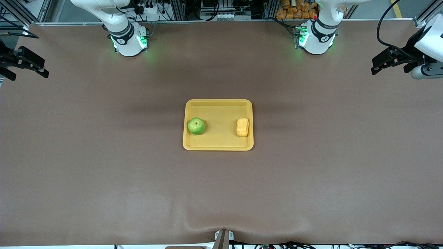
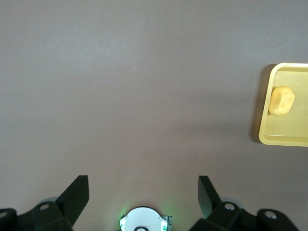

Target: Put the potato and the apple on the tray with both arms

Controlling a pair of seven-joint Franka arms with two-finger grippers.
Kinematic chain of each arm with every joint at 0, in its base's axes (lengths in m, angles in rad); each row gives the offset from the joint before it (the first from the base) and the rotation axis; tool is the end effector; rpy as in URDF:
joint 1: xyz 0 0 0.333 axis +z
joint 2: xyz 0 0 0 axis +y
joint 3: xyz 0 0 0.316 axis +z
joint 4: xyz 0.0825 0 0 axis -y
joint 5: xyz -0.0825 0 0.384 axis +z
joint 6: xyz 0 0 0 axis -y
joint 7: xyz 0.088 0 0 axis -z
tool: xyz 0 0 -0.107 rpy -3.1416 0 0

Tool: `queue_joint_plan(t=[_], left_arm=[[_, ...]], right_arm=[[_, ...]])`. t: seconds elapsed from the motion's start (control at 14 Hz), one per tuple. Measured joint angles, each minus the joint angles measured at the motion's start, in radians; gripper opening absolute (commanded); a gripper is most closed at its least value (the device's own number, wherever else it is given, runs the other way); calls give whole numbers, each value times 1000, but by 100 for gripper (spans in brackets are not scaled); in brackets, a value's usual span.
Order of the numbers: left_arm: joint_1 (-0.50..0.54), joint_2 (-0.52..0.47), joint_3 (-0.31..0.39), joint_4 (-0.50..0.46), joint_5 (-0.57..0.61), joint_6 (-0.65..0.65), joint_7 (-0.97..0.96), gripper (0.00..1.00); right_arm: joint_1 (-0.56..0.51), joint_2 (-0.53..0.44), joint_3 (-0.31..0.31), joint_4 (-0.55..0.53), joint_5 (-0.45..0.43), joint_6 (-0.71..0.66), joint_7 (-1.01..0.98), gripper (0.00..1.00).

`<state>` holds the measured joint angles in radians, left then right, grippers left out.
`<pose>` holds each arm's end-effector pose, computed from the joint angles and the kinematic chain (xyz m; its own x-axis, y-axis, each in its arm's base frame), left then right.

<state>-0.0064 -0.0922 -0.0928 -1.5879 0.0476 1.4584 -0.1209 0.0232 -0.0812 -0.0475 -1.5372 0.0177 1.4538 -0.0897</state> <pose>0.5116 -0.0479 0.6561 0.9992 0.0276 -0.0305 0.0257 -0.9979 -0.0601 0.5163 -0.0117 0.6734 0.9977 0.0676 -0.0003 0.0675 -0.9975 -0.0215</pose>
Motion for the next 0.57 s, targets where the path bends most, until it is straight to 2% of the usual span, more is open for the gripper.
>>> queue_joint_plan(t=[0.57], left_arm=[[0, 0, -1, 0, -22, 0, 1, 100]], right_arm=[[0, 0, 0, 0, -32, -3, 0, 100]])
